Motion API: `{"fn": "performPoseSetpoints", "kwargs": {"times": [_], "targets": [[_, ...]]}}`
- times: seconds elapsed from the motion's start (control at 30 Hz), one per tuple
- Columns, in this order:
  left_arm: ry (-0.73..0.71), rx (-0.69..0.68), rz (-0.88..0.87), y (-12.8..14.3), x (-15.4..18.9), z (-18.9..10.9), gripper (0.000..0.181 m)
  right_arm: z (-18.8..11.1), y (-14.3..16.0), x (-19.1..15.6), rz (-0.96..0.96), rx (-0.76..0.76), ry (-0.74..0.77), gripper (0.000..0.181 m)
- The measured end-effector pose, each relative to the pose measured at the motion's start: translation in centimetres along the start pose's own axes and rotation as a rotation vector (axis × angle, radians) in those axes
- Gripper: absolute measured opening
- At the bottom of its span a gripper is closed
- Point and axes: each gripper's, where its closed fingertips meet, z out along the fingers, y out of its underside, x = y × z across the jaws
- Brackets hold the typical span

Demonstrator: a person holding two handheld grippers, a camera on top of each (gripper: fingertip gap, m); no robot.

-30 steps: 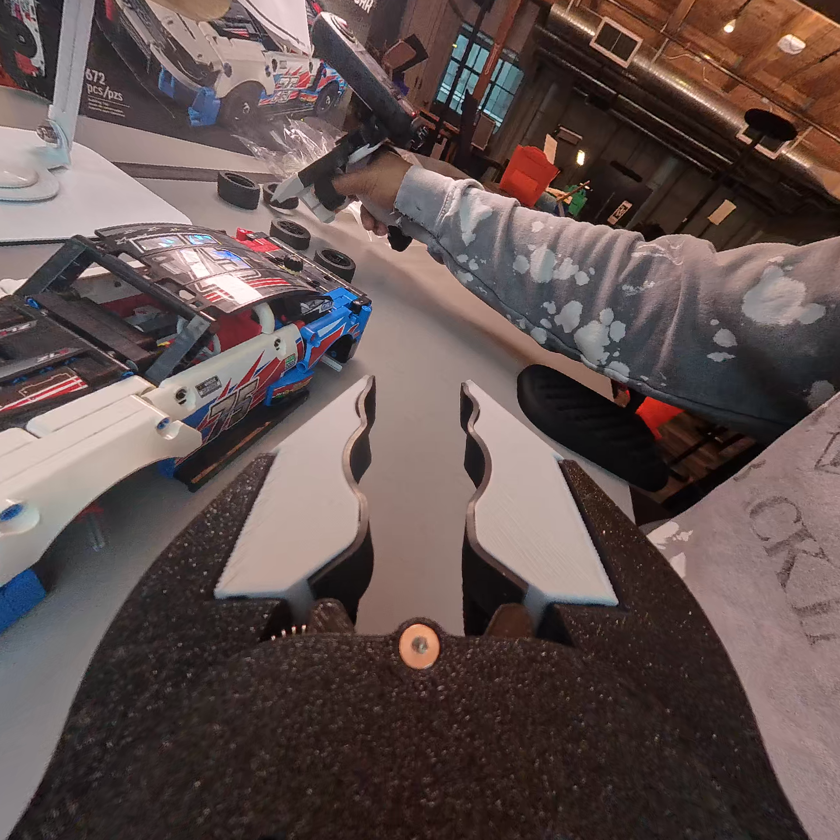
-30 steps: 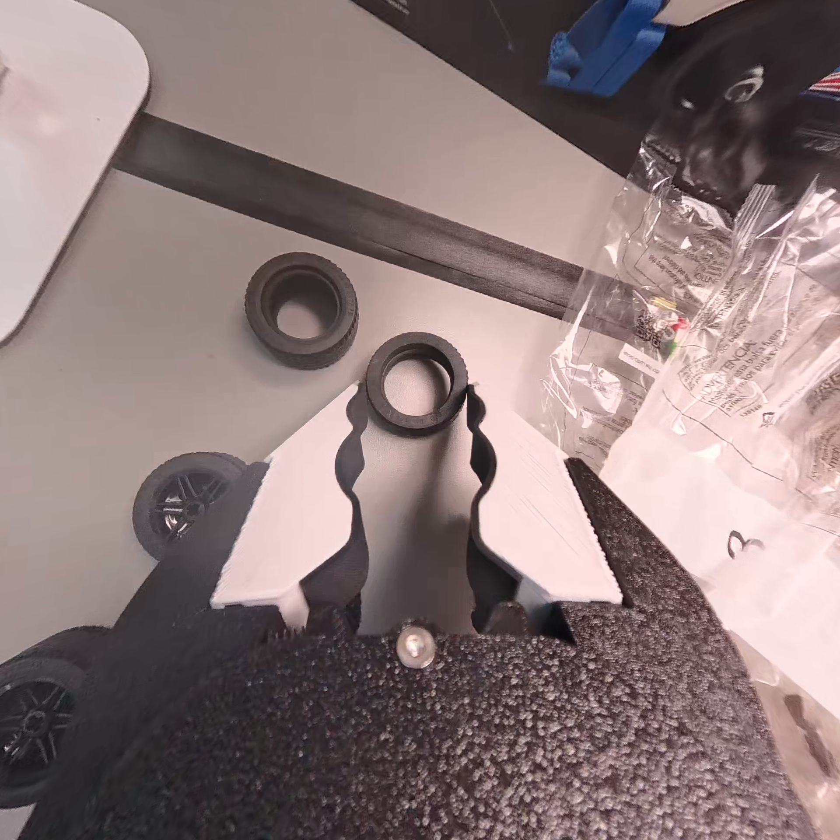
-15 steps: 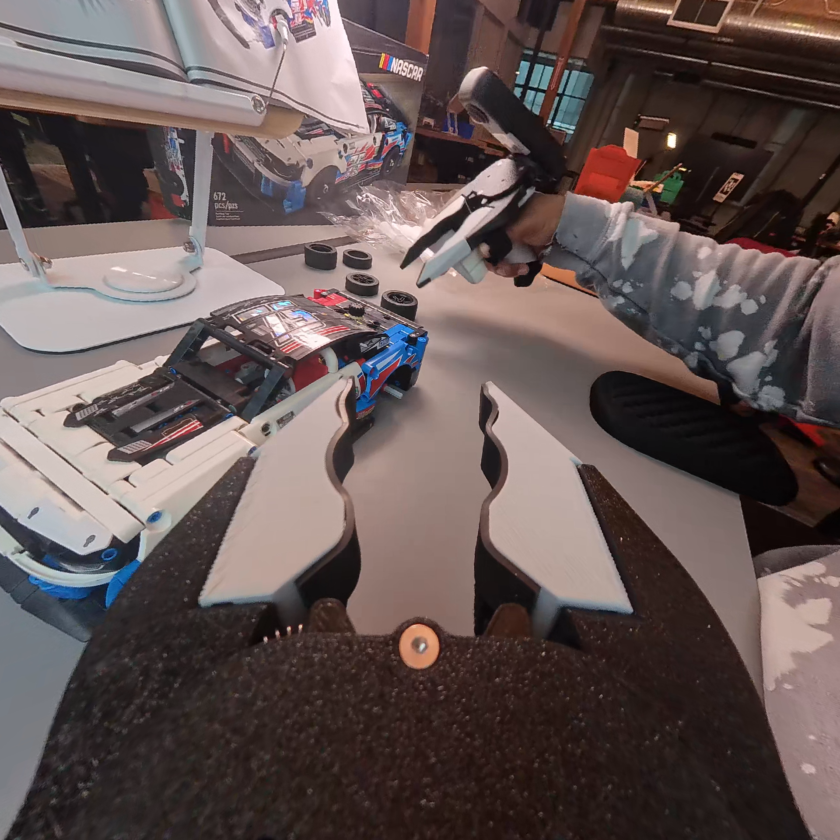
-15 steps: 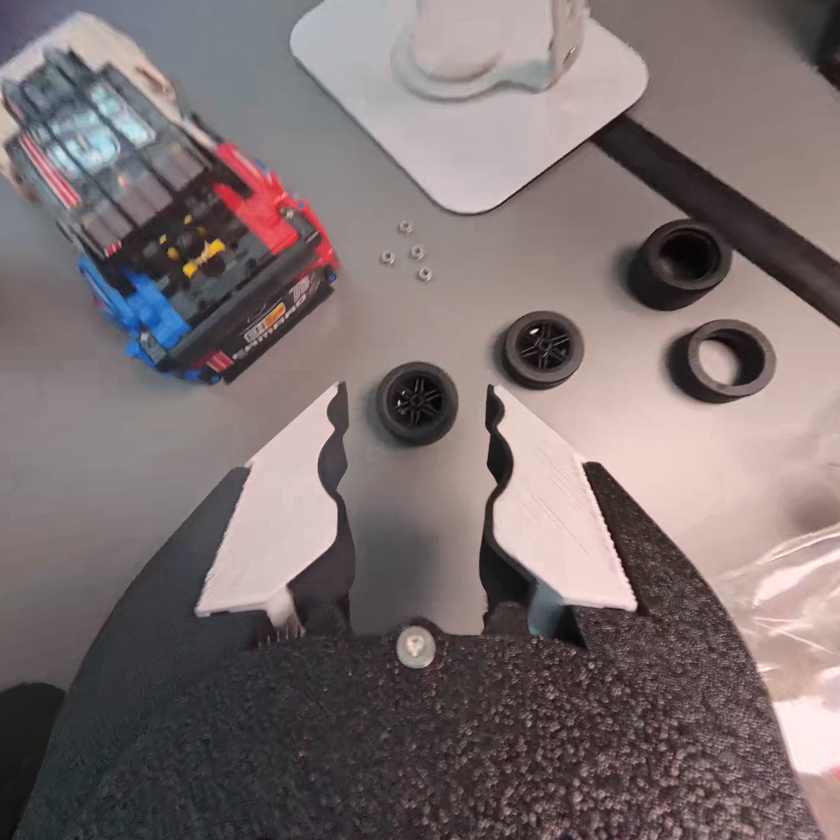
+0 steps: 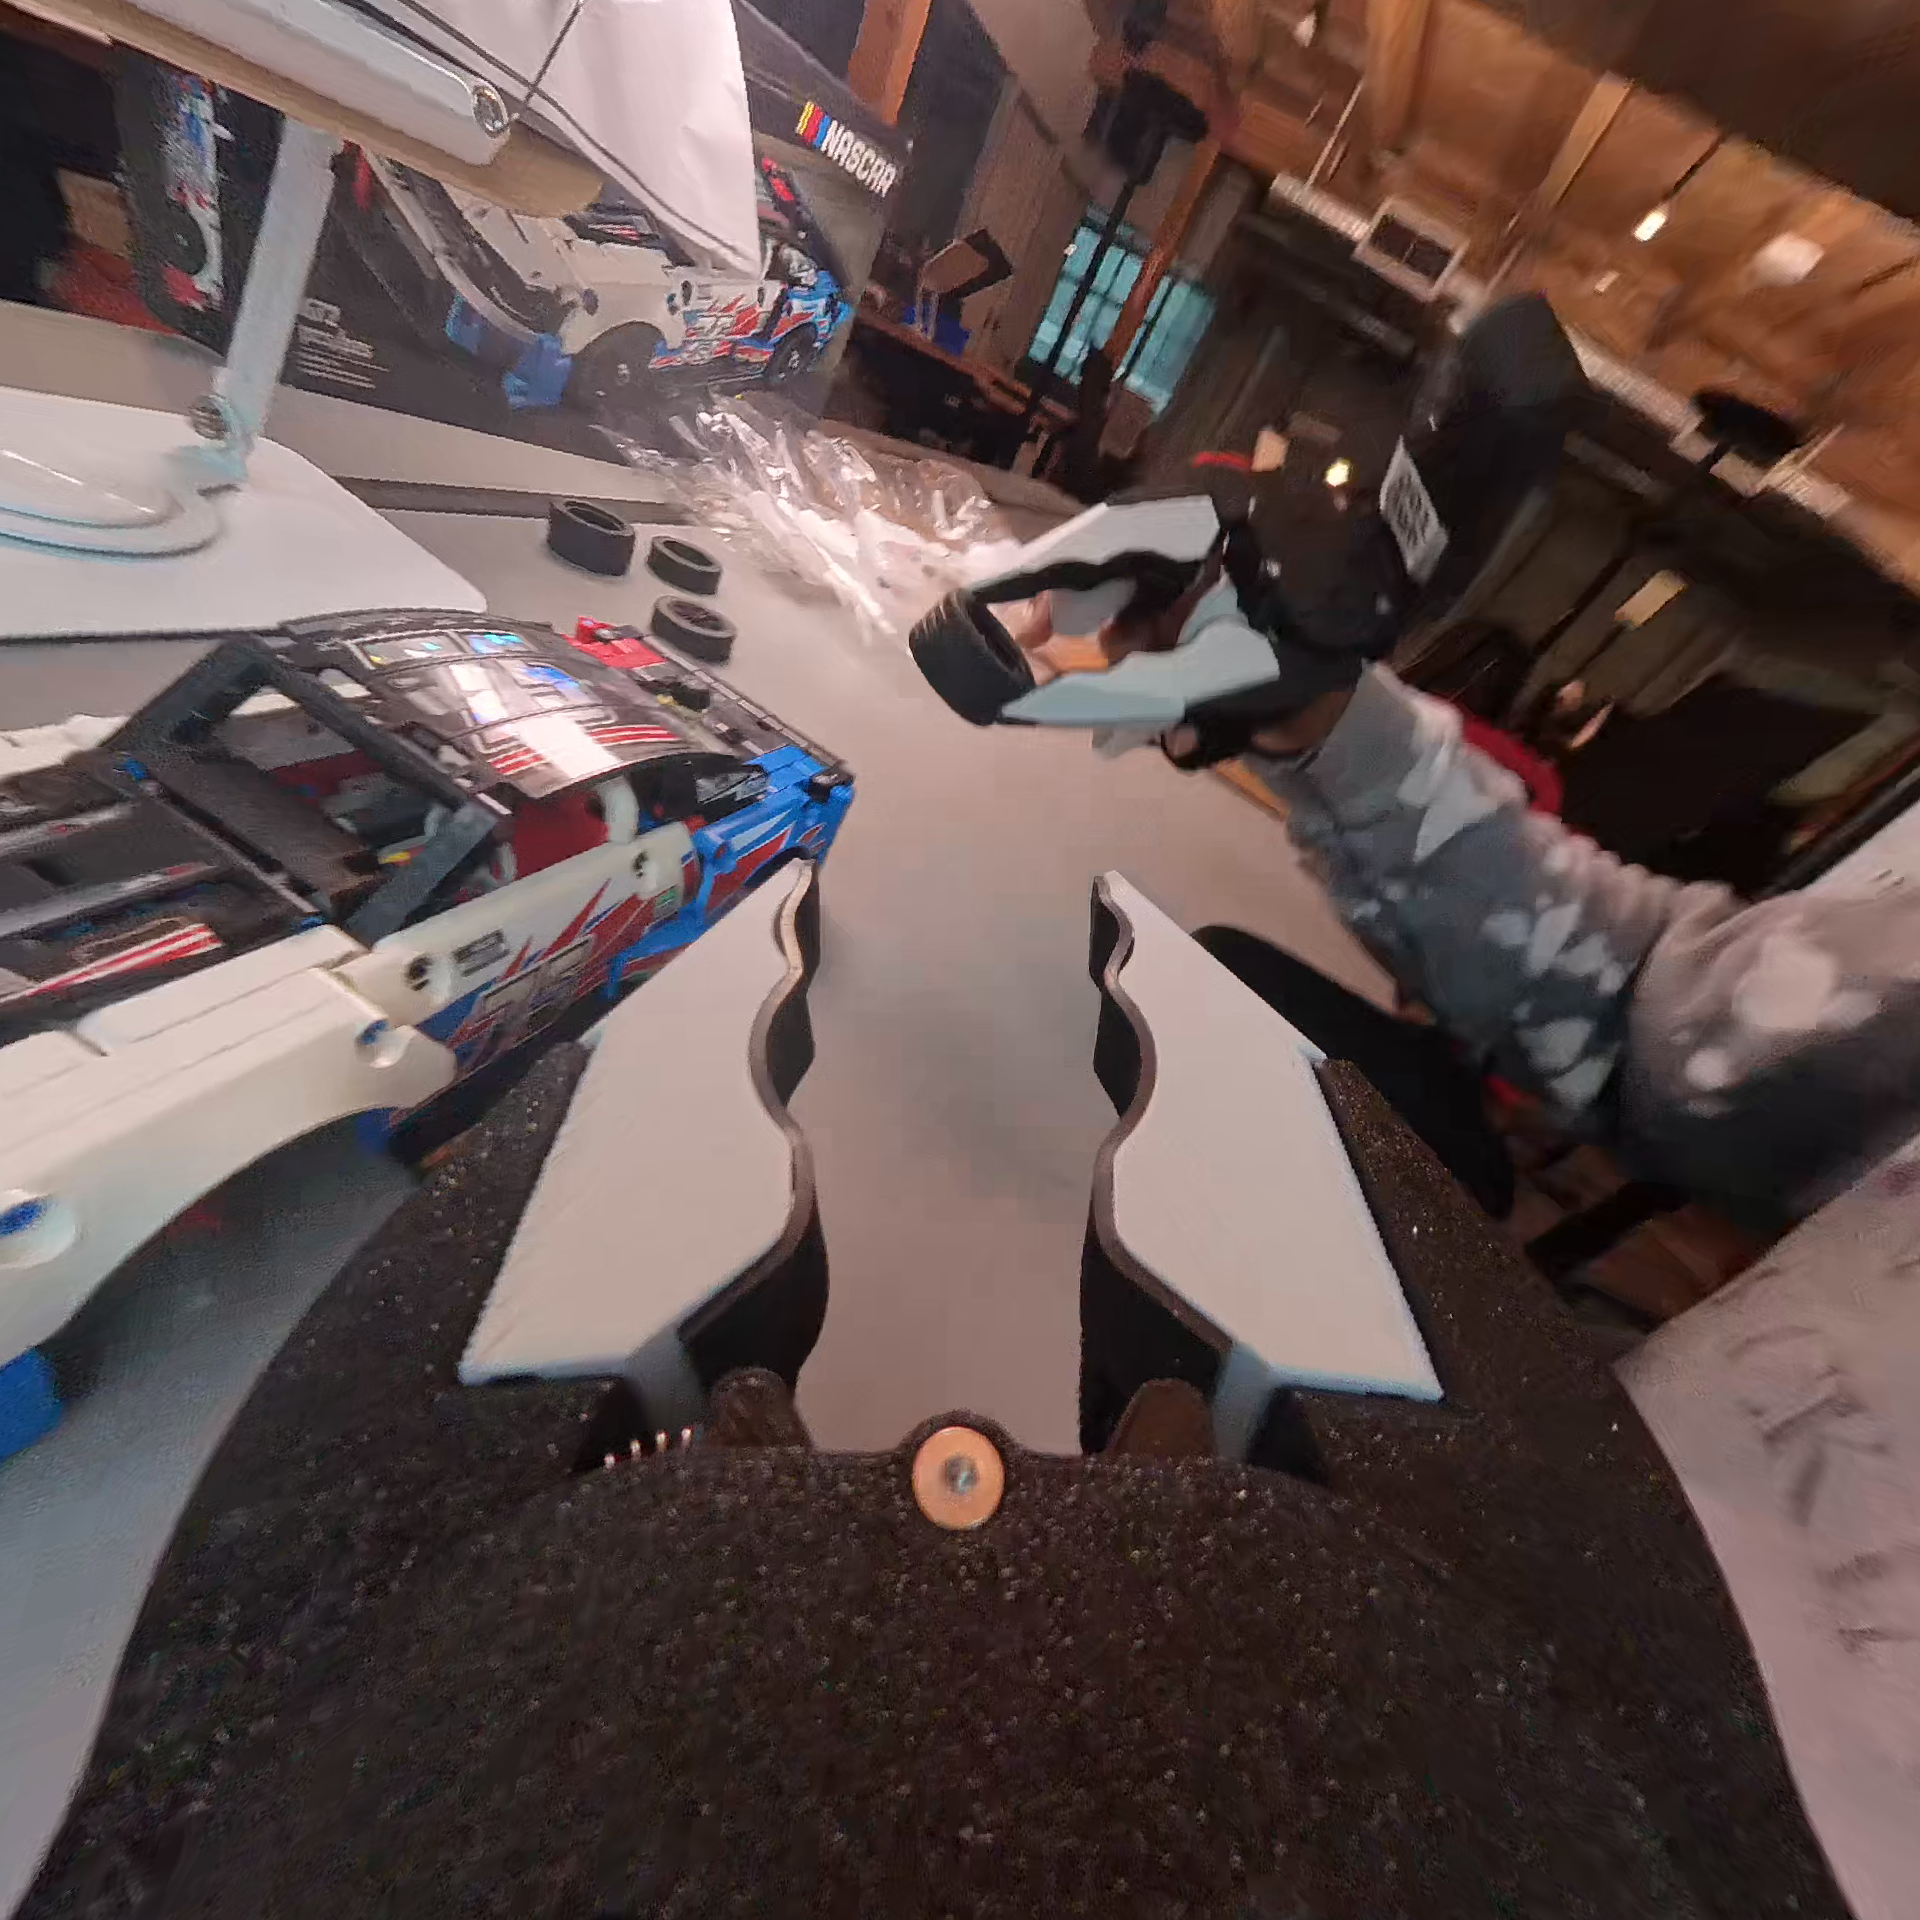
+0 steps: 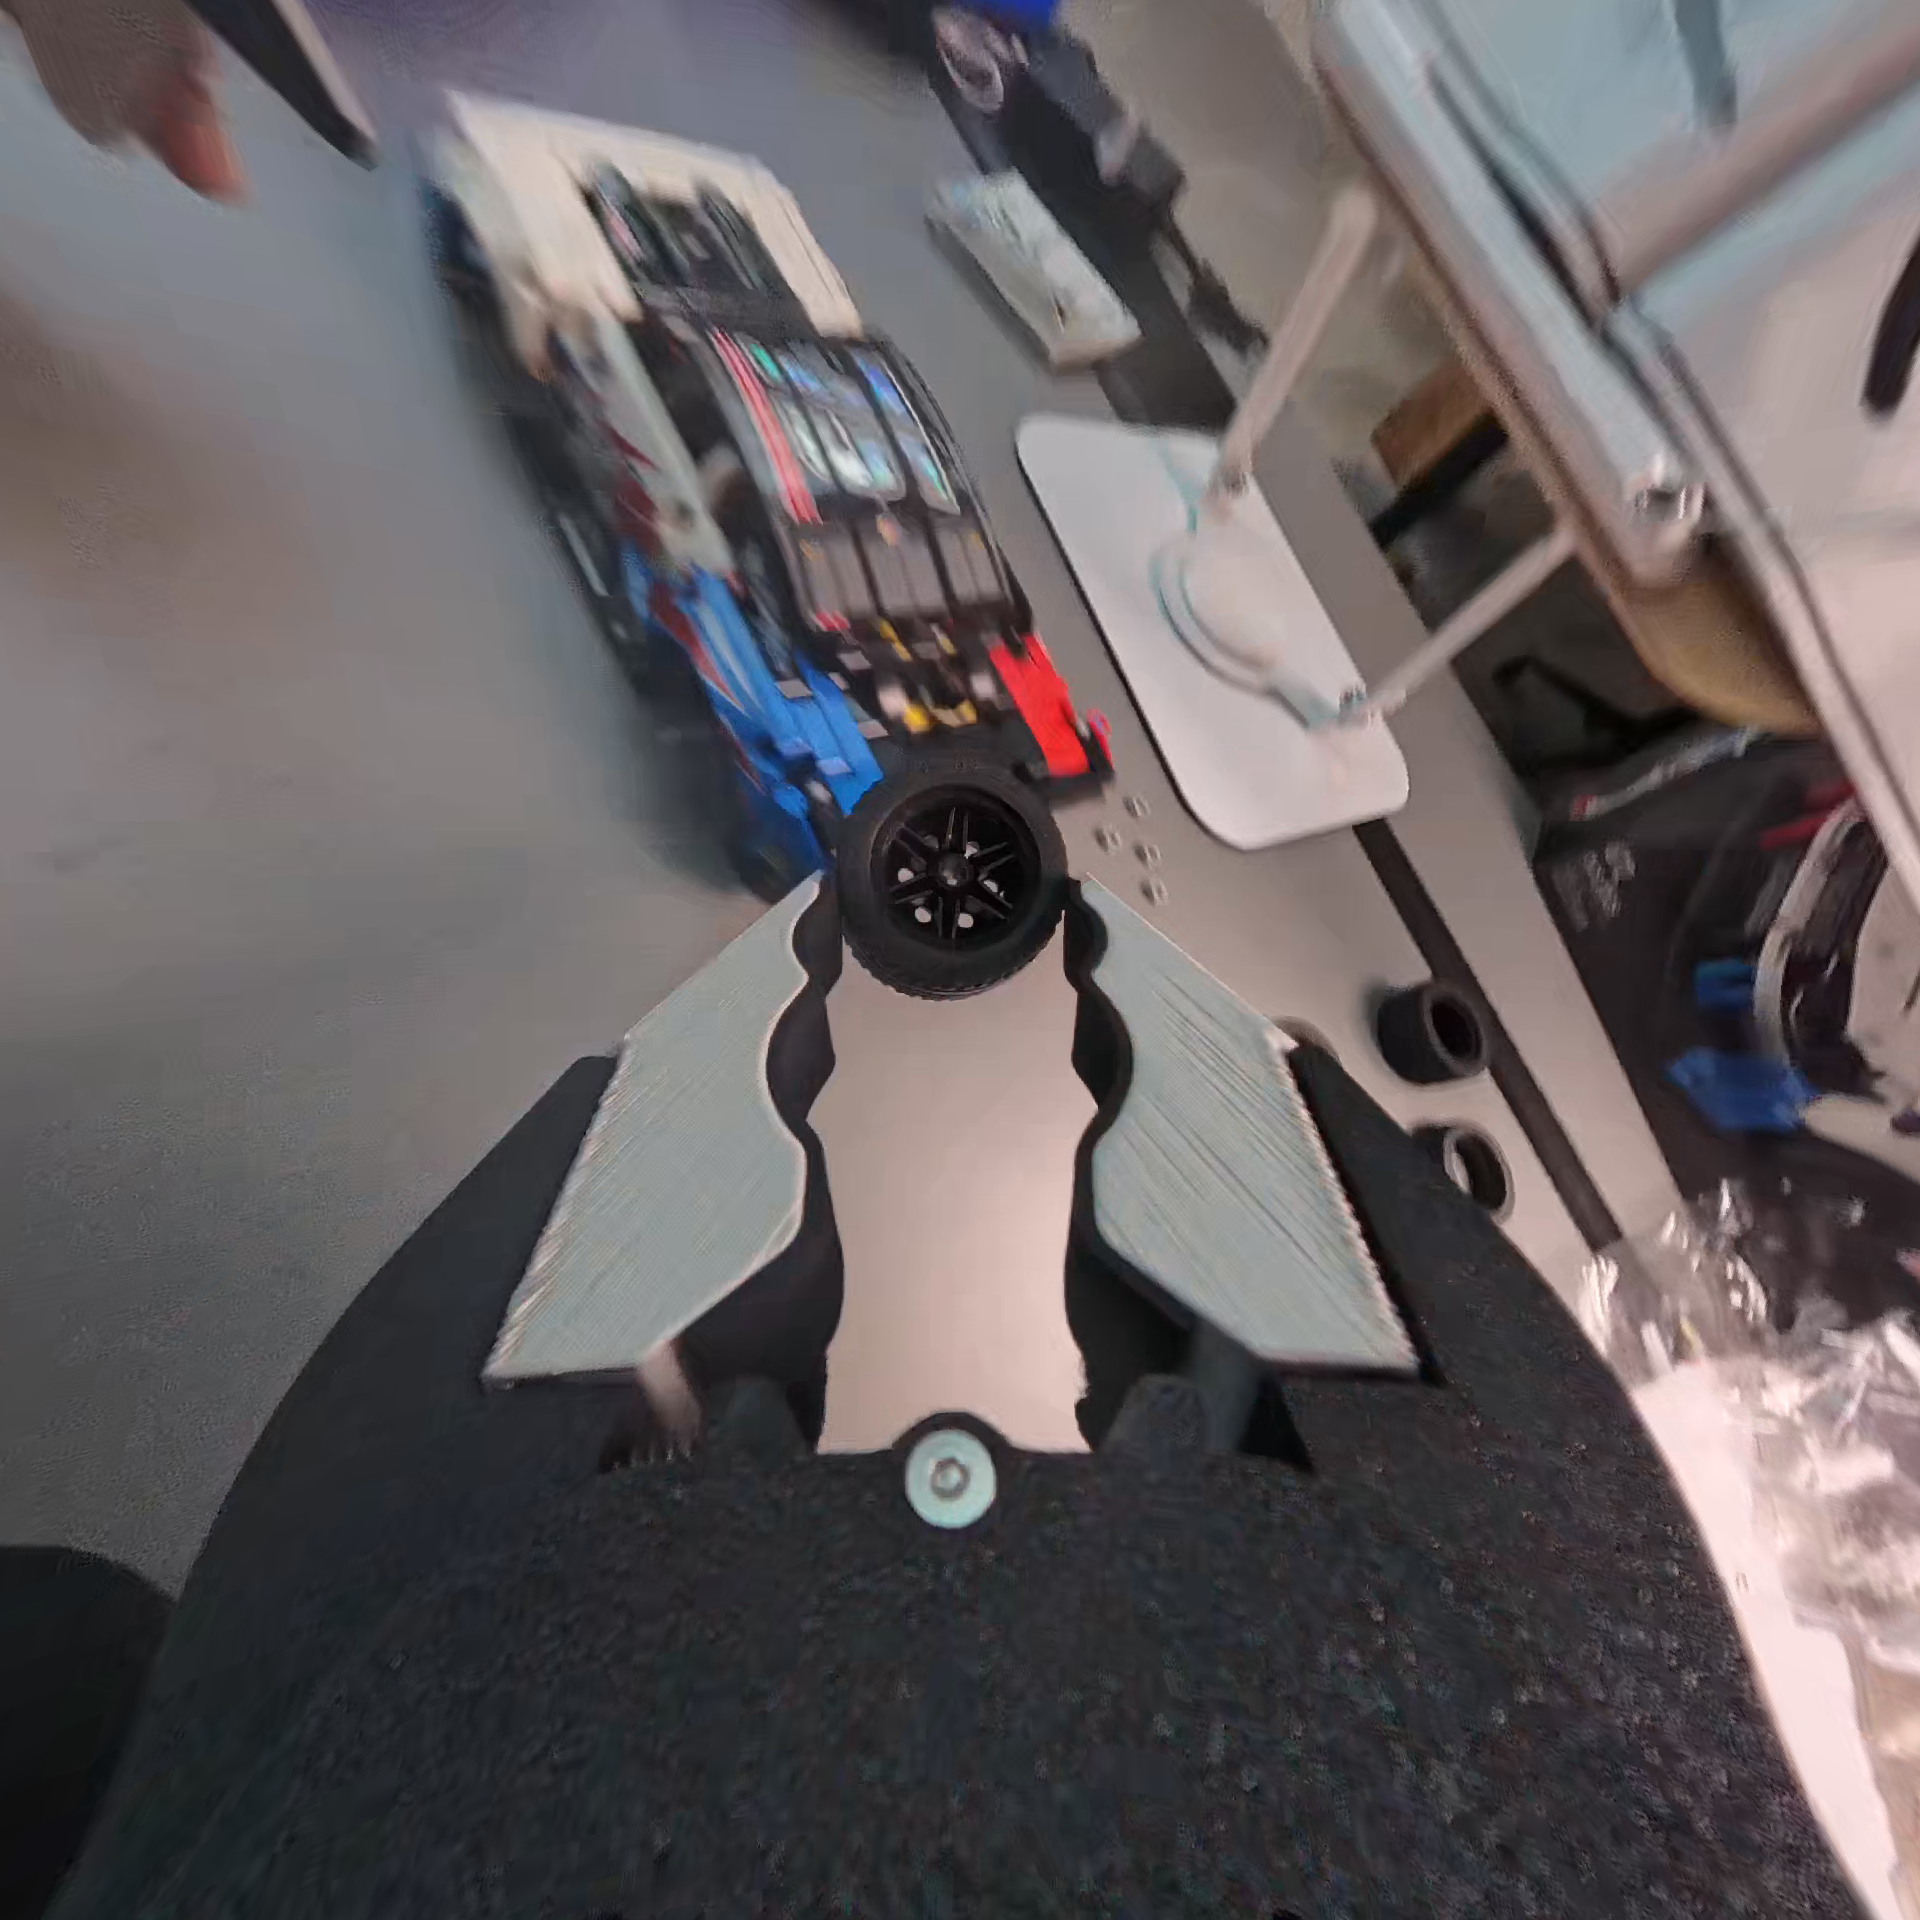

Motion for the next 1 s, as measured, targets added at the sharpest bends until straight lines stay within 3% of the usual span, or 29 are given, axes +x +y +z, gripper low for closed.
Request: {"fn": "performPoseSetpoints", "kwargs": {"times": [0.03, 0.1, 0.2, 0.3, 0.33, 0.4, 0.47, 0.6, 0.7, 0.77, 0.93, 1.0], "targets": [[0.050, 0.032, -0.083, -0.7, 0.4, 0.3, 0.052, -0.6, -2.4, -1.8, -0.041, 0.070, -0.009, 0.042], [0.127, 0.077, -0.219, -2.2, 0.7, 1.0, 0.056, -1.0, -6.2, -4.6, -0.132, 0.177, 0.027, 0.041], [0.214, 0.031, -0.303, -3.0, 1.7, 2.2, 0.060, -0.2, -10.0, -7.8, -0.247, 0.276, 0.077, 0.042], [0.211, -0.054, -0.305, -2.2, 1.9, 2.9, 0.042, 0.8, -11.8, -9.0, -0.363, 0.304, 0.154, 0.042], [0.211, -0.054, -0.285, -2.3, 2.0, 2.7, 0.027, 1.1, -11.8, -9.0, -0.402, 0.291, 0.178, 0.042], [0.216, -0.062, -0.242, -2.1, 2.1, 2.3, 0.021, 1.3, -12.0, -9.3, -0.411, 0.316, 0.177, 0.042], [0.216, -0.084, -0.146, -1.7, 2.2, 1.9, 0.021, 1.3, -11.8, -10.0, -0.334, 0.346, 0.089, 0.043], [0.239, -0.058, 0.036, -1.9, 3.0, 0.9, 0.021, -0.4, -12.9, -10.2, 0.116, 0.522, -0.241, 0.050], [0.272, -0.054, 0.105, -1.5, 3.6, 0.7, 0.021, -0.3, -12.2, -10.6, 0.322, 0.528, -0.430, 0.040], [0.274, -0.063, 0.129, -1.0, 3.7, 0.8, 0.021, -0.3, -11.9, -11.2, 0.361, 0.537, -0.491, 0.024], [0.267, -0.077, 0.123, -0.2, 3.8, 1.2, 0.024, -0.5, -11.6, -11.3, 0.334, 0.526, -0.483, 0.021], [0.240, -0.093, 0.129, 0.3, 3.6, 1.6, 0.037, -0.6, -11.8, -11.6, 0.309, 0.536, -0.476, 0.020]]}}
